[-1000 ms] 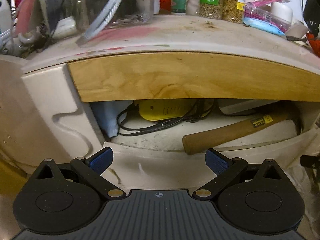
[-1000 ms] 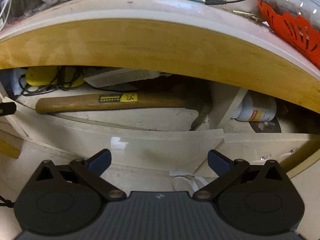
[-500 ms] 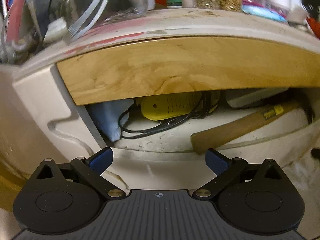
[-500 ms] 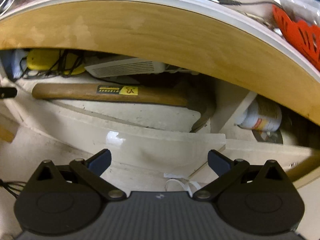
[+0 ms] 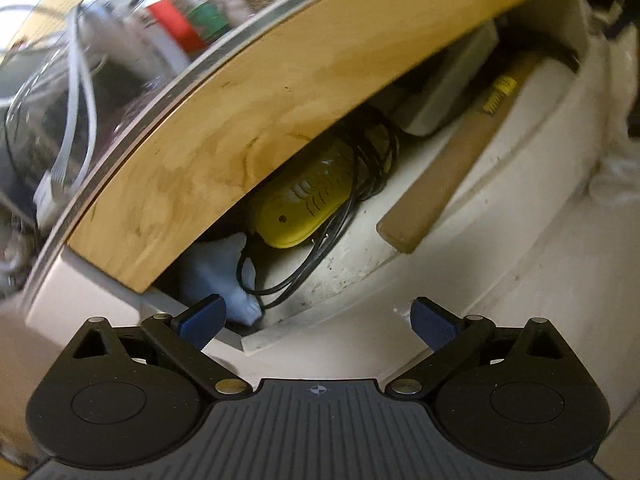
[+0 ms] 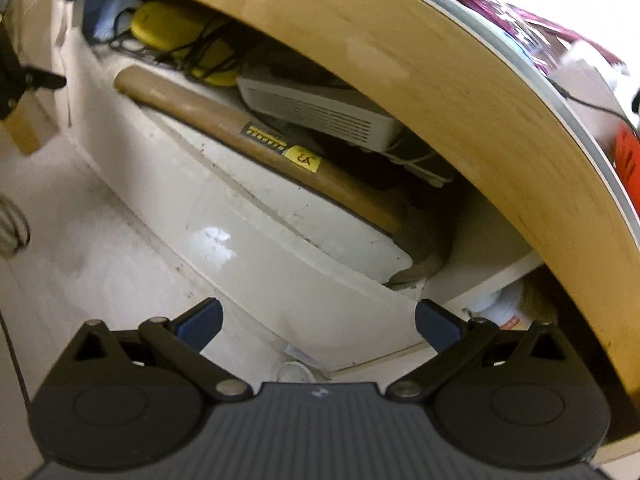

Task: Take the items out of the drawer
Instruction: 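Close both grippers on the drawer front edge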

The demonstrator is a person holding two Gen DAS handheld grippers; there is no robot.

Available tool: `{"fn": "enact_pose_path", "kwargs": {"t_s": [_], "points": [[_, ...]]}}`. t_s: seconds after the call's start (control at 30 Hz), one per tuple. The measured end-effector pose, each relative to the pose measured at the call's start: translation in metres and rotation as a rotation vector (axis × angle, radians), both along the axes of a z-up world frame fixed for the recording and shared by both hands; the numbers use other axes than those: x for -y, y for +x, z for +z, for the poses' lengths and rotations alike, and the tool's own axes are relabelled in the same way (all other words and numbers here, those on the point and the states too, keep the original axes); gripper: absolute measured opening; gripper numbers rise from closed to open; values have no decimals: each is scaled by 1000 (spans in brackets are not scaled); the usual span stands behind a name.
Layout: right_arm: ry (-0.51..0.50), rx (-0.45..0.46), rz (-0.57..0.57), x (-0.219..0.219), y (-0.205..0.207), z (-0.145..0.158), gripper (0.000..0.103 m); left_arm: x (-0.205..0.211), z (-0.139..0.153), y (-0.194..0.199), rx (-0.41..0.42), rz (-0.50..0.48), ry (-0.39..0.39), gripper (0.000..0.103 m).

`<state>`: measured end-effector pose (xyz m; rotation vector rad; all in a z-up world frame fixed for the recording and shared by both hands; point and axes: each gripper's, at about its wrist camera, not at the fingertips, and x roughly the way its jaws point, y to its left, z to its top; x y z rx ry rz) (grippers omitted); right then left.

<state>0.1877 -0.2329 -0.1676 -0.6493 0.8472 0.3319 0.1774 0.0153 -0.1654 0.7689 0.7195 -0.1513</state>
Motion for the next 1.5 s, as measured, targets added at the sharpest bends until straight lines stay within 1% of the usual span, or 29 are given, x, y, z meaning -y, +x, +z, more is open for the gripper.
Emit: {"fn": "enact_pose_path", "kwargs": {"t_s": [0.1,0.13,0.3,0.47,0.6,0.73,0.97,1.13,1.2,1.23,1.3,1.33,1.4,1.43,1.47,1.5], "points": [[-48,5,57,-1,-1,-2,103,0,-5,-5,-7,-82,82,101],[-67,7,77,-1,-1,-3,103,-1,-7,-6,-13,-99,98,101],[-149,15,159,-4,-7,-7,103,-2,-12,-5,-40,-133,143,101],[-215,27,241,-9,-16,-12,103,1,-17,-11,-34,-213,212,101],[-271,38,287,-8,-20,-19,103,2,-20,-11,-44,-244,242,101],[-338,50,325,-5,-18,-24,103,-1,-26,-9,-52,-276,290,101],[-454,42,387,8,-9,-27,103,-6,-44,-8,-71,-315,428,101],[-479,56,420,10,-9,-26,103,-8,-51,-2,-85,-311,480,100],[-498,30,442,9,-11,-27,100,-7,-52,1,-84,-298,496,98],[-503,25,444,9,-12,-28,97,-7,-52,2,-82,-297,505,96],[-513,33,447,9,-10,-29,94,-6,-53,4,-83,-302,516,94],[-517,35,449,8,-11,-30,91,-6,-53,4,-83,-303,519,91],[-534,42,447,6,-12,-30,81,-6,-55,5,-79,-303,532,89],[-546,47,444,6,-12,-31,71,-6,-57,5,-73,-302,542,88],[-558,52,441,5,-11,-32,66,-7,-59,5,-80,-308,555,88],[-569,58,438,5,-10,-32,64,-7,-61,5,-89,-315,568,78]]}}
